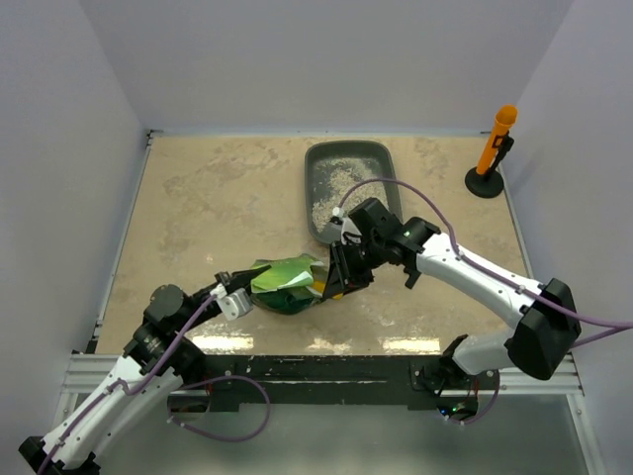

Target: Fill the litter box with clean litter

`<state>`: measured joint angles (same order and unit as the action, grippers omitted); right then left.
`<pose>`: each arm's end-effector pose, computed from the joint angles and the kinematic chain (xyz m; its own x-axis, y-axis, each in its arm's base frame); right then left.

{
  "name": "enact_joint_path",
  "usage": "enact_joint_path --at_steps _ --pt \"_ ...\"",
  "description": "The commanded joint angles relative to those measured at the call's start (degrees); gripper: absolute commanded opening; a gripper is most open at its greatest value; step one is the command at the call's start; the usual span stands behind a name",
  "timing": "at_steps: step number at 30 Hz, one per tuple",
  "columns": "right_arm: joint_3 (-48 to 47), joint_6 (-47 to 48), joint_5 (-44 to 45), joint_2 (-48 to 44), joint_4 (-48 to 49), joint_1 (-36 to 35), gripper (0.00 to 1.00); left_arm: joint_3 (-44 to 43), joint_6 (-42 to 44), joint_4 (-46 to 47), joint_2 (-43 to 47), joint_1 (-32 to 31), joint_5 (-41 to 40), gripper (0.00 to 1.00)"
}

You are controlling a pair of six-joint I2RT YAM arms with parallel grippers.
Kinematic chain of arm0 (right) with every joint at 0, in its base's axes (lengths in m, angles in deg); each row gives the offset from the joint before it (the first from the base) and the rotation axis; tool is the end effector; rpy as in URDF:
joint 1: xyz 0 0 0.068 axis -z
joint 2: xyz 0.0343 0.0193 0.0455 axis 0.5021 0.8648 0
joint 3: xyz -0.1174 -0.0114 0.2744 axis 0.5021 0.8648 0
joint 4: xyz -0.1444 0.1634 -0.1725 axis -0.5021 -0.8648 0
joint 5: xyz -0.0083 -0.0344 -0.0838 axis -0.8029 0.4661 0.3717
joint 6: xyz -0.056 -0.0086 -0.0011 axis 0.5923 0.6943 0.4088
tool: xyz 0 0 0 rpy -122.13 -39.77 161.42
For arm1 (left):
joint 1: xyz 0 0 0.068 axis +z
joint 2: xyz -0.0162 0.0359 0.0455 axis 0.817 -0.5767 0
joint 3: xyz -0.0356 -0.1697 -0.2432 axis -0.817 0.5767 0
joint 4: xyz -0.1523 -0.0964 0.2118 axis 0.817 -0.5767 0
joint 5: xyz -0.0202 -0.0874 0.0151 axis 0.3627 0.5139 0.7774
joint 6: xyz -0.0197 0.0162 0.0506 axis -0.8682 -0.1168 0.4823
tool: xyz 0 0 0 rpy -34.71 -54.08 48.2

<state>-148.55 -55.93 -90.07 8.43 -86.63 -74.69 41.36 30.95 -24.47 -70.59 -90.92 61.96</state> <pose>0.1961 0.2175 0.3054 -0.9550 -0.2097 -0.2097 -0.2954 0.7348 0.6106 0.0776 -0.0749 0.2670 0.4292 0.1883 -0.8834 0.7349 0.4958 0.4627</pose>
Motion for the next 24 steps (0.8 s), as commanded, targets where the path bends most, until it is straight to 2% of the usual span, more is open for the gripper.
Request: enact_joint_path --at_steps 1,10,15,19,24 --pt "10.6 -2.2 -6.7 1.2 11.4 0.0 0.00 -0.9 -0.7 5.1 1.6 0.0 0.6 0.00" --pt "22.8 -5.7 -14.3 -4.8 30.1 0.1 0.00 -0.5 1.1 4.0 3.4 0.0 3.1 0.00" --pt "31.1 -11.8 -17.1 -8.4 45.2 0.4 0.00 -0.9 1.9 2.9 2.7 0.0 4.8 0.00" --pt "36.8 -16.5 -18.4 -11.2 60.0 1.0 0.00 -3.1 3.6 -0.7 -0.4 0.0 6.3 0.00" --pt "41.5 -20.7 -19.5 -15.1 69.5 1.7 0.00 -6.5 5.0 -5.5 -5.9 0.0 8.1 0.00"
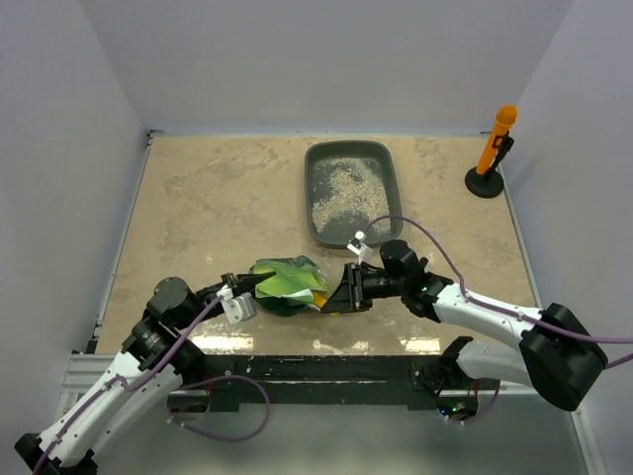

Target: Fill the litter box with clean litter

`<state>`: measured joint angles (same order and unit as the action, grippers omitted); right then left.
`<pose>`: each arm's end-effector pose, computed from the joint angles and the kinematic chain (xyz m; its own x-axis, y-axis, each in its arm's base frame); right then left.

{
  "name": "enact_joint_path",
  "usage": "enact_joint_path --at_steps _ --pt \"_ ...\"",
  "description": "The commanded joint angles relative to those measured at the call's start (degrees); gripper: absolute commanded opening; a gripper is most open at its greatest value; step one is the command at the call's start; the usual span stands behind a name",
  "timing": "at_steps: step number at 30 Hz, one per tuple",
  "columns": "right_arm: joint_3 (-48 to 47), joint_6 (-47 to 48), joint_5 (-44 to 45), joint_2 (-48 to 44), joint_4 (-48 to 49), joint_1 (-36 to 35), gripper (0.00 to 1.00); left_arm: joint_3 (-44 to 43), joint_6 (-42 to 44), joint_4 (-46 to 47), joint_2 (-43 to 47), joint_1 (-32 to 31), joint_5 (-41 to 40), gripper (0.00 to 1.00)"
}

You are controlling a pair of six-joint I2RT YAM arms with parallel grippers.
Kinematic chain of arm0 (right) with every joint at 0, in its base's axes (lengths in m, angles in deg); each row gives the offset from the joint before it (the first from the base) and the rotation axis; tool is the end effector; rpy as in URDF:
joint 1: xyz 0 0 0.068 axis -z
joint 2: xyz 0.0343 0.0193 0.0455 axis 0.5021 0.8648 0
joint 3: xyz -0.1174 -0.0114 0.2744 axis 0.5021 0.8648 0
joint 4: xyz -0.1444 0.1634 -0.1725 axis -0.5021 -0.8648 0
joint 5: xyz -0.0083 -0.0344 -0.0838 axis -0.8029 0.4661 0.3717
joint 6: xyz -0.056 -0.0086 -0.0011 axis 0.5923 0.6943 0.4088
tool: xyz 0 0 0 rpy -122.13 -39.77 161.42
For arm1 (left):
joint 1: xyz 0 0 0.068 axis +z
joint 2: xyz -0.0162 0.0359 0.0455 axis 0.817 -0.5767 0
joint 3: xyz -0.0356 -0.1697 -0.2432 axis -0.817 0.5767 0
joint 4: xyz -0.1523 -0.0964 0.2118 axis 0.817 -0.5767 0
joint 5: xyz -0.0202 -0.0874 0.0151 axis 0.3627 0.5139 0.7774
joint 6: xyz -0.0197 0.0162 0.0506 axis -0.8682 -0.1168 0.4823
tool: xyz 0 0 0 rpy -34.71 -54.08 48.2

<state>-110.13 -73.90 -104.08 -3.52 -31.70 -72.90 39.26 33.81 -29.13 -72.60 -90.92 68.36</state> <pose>0.1581 0.1810 0.2092 -0.9644 -0.0564 -0.2585 -0.2602 0.3792 0.8880 0.0760 -0.0787 0.2685 0.4351 0.2065 -0.8764 0.7913 0.3767 0.4817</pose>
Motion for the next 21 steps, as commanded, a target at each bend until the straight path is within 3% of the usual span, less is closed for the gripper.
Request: enact_joint_path --at_steps 1,15,21 --pt "3.7 -3.3 -5.6 -3.6 17.2 0.0 0.00 -5.3 2.2 -1.4 -5.5 0.0 1.7 0.00" --pt "17.8 -19.6 -8.0 -11.0 42.0 2.1 0.00 -6.4 0.5 -1.9 -6.3 0.2 -4.3 0.00" --pt "22.2 -25.0 -6.1 -15.4 47.1 2.1 0.00 -7.6 -0.8 -1.5 -6.2 0.1 -5.7 0.00"
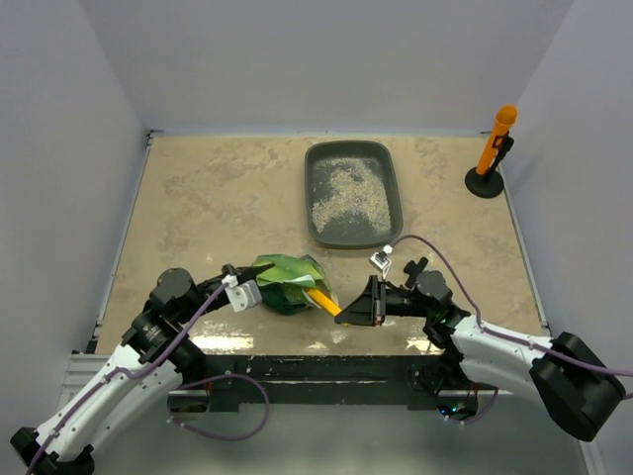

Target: Fill the litter box with clean litter

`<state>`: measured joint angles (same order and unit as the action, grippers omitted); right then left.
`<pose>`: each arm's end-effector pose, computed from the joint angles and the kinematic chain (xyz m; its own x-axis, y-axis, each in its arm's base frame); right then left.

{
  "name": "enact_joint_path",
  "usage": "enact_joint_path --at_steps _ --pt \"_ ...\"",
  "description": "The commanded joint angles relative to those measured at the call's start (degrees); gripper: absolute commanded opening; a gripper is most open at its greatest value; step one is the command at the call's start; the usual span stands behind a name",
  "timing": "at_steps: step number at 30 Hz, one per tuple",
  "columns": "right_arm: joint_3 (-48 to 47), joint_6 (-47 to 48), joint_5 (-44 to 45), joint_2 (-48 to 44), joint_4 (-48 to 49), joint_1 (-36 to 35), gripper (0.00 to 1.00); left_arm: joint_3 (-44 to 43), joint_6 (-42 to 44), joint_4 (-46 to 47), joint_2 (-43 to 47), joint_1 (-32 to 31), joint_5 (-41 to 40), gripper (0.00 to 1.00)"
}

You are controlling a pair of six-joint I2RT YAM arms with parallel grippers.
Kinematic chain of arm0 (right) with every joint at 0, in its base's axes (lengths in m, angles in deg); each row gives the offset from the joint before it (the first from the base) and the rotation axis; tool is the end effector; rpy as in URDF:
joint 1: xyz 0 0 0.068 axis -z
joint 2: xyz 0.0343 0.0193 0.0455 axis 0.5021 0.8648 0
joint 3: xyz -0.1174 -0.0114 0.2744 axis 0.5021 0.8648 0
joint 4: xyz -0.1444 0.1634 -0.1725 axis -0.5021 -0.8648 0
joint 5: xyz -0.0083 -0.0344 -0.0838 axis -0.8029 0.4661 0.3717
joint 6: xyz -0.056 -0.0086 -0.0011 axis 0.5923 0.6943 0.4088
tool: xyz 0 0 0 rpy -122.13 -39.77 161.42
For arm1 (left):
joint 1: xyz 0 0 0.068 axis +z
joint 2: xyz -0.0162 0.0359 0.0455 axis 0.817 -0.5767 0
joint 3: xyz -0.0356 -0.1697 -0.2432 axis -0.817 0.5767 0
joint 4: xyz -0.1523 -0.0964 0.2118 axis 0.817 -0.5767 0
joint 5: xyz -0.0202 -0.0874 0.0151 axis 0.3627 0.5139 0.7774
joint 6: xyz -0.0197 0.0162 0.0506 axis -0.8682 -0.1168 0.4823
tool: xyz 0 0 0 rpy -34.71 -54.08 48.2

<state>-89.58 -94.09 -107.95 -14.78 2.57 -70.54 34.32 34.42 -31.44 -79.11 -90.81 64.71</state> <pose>0.1176 0.1363 0.1879 -0.9714 0.0783 -0.2241 -0.2179 0.0807 0.9726 0.0885 -0.0848 0.2851 0.3807 0.2741 -0.8832 0.7865 0.4062 0.4651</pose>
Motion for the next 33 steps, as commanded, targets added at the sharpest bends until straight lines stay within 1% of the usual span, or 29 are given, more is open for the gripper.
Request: enact_joint_path --at_steps 1,3,7,12,13,16,21,24,25,26,27,30,31,33 --pt "2.0 -5.6 -2.0 -5.1 13.0 -0.3 0.00 -3.0 -1.3 0.5 0.4 0.0 -2.4 0.00" --pt "2.6 -7.2 -0.8 -8.7 12.2 -0.3 0.00 -3.2 -1.3 0.1 0.4 0.0 -3.3 0.00" --pt "3.1 -9.6 1.0 -16.3 6.5 -0.4 0.00 -3.8 -1.7 -0.4 0.6 0.0 -4.1 0.00" --pt "5.5 -13.5 4.0 -25.8 1.6 -0.3 0.00 -3.9 -2.2 0.1 0.4 0.0 -4.9 0.00" --pt "5.8 -14.2 4.4 -28.8 -0.8 -0.4 0.00 -3.9 -2.5 0.3 0.4 0.0 -5.2 0.00" --pt "6.2 -14.2 5.7 -33.8 -5.7 -0.3 0.00 -3.8 -2.4 0.7 0.8 0.0 -6.0 0.00" --pt "6.6 -13.9 5.8 -38.1 -11.6 -0.3 0.00 -3.6 -2.3 1.8 1.3 0.0 -8.1 0.00" --pt "6.6 -12.5 5.2 -42.4 -18.7 -0.3 0.00 -4.0 -2.3 2.0 2.2 0.0 -9.0 0.00" --pt "6.4 -11.5 5.6 -43.8 -23.4 -0.4 0.00 -4.1 -2.4 2.1 2.6 0.0 -9.2 0.00" --pt "6.1 -11.1 6.1 -45.4 -25.2 -0.3 0.00 -4.3 -2.4 2.1 2.9 0.0 -9.4 0.00" --pt "6.4 -11.1 6.8 -47.2 -26.1 -0.3 0.00 -4.4 -2.4 1.8 3.1 0.0 -9.7 0.00" --pt "7.8 -12.7 5.9 -47.1 -23.9 -0.3 0.00 -4.9 -2.8 1.5 3.4 0.0 -9.7 0.00" --pt "7.4 -10.8 6.5 -47.1 -26.6 -0.3 0.00 -4.8 -3.3 1.6 3.5 0.0 -9.7 0.00" --pt "7.4 -10.3 7.4 -45.8 -26.7 -0.3 0.00 -4.4 -3.6 2.0 3.8 0.0 -9.2 0.00"
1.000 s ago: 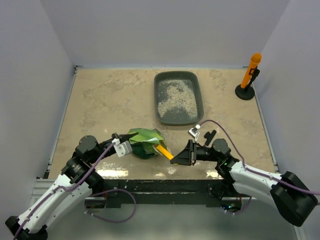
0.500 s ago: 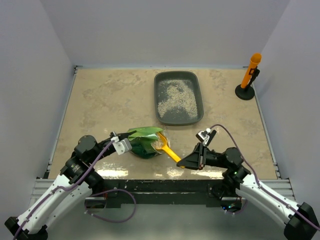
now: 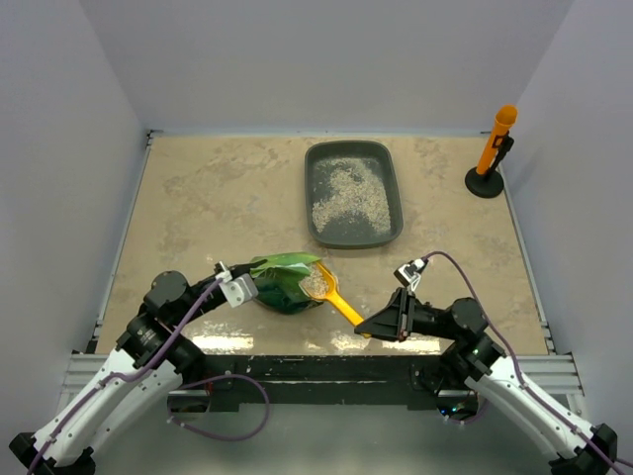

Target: Fill the litter box with clean litter

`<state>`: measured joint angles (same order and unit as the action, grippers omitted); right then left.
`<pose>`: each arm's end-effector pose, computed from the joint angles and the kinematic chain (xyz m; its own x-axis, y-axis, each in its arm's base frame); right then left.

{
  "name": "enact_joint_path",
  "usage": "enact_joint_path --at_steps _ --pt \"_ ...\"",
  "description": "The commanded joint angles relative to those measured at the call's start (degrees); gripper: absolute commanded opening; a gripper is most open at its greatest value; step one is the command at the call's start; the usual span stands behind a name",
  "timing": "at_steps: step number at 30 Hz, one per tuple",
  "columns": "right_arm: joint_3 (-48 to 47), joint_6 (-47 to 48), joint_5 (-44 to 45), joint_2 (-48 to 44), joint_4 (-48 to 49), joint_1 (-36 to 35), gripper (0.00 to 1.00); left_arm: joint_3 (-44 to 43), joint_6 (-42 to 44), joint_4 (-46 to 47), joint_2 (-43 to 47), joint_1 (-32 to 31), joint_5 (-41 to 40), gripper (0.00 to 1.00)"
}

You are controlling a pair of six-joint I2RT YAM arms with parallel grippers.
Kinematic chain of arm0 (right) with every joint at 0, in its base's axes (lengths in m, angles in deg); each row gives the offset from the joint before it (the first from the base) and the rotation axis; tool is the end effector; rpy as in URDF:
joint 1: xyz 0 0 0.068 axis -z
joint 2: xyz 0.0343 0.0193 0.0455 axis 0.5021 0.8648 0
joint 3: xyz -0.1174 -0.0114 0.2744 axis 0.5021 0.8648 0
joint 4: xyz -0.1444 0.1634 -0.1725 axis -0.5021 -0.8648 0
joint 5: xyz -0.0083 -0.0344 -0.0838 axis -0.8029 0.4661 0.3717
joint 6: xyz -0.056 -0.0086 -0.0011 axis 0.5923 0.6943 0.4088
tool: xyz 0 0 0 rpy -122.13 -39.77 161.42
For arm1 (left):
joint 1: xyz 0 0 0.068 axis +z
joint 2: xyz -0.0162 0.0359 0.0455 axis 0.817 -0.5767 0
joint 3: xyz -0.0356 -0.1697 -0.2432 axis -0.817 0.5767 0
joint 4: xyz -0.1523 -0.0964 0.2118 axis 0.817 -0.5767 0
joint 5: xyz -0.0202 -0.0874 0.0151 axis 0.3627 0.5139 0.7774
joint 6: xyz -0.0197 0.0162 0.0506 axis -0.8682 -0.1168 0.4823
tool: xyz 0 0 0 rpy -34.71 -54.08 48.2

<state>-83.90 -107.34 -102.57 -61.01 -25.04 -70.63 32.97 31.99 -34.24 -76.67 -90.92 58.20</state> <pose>0.0645 0.0876 0.1996 -0.9703 0.1963 -0.1415 -0.1597 -0.0803 0.9839 0.0845 -0.0770 0.2924 0.3326 0.2902 -0.8973 0.7427 0.5058 0.4388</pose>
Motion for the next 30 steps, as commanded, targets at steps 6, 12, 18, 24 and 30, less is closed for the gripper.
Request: enact_joint_path --at_steps 6,12,18,24,30 --pt "-5.0 6.1 1.1 4.9 -3.5 -0.2 0.00 -2.8 -1.8 4.9 1.5 0.1 -2.5 0.00" --pt "-11.0 9.0 1.3 5.6 -14.3 -0.2 0.00 -1.2 -2.1 5.3 2.5 0.1 -2.3 0.00" --pt "-14.9 8.7 2.2 4.9 -18.4 -0.3 0.00 0.8 -1.7 5.6 3.2 0.1 -2.1 0.00" --pt "-17.6 8.6 3.3 2.4 -23.7 -0.3 0.00 2.2 -1.3 6.8 3.2 0.1 -1.7 0.00" --pt "-19.2 8.2 4.2 0.5 -28.6 -0.2 0.00 3.0 -1.4 7.5 3.7 0.1 -1.8 0.00"
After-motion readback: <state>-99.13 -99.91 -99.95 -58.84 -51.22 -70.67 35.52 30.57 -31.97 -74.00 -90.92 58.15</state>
